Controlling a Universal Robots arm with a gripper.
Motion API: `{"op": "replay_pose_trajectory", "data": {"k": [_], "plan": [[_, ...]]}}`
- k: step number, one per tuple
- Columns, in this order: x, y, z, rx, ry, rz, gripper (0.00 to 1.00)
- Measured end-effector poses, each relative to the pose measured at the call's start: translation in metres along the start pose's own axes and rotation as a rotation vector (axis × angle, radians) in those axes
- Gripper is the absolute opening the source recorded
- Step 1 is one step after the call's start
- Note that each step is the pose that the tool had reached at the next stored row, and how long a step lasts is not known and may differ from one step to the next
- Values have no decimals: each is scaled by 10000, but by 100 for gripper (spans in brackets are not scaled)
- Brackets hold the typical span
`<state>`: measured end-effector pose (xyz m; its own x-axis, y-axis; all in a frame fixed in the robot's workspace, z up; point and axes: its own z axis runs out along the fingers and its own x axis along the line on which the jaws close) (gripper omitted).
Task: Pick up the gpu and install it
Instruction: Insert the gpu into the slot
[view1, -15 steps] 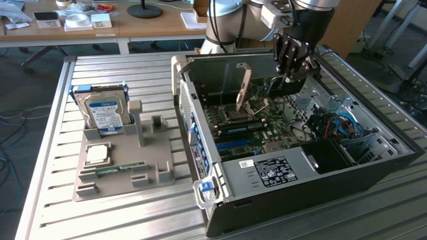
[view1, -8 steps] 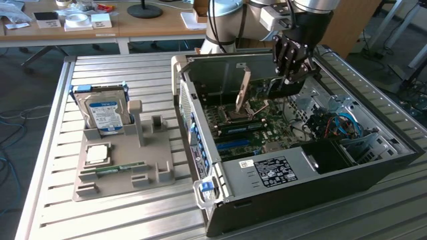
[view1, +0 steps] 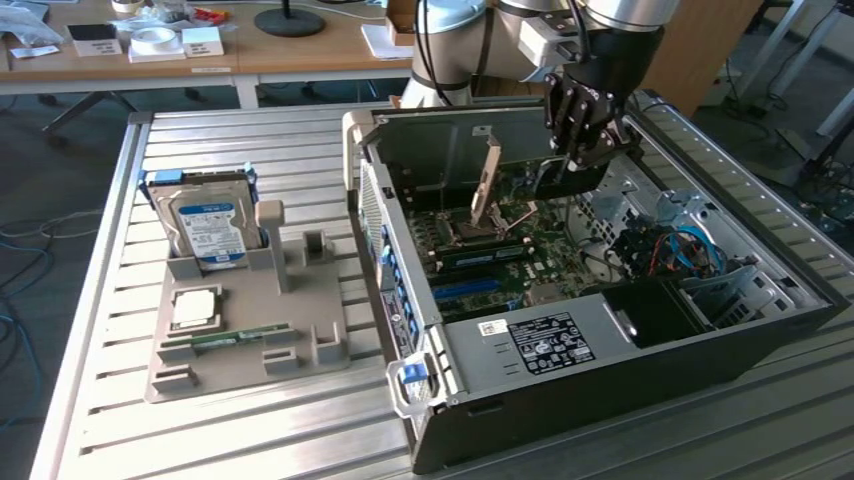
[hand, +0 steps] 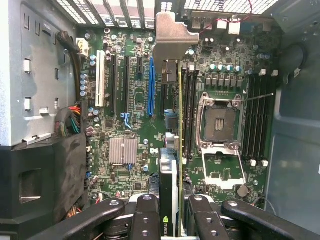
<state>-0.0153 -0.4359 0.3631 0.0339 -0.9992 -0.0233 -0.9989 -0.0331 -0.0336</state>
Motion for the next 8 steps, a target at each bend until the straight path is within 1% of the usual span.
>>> {"op": "replay_pose_trajectory", "data": {"k": [8], "plan": [[0, 1, 14, 0, 5, 0, 27]]}}
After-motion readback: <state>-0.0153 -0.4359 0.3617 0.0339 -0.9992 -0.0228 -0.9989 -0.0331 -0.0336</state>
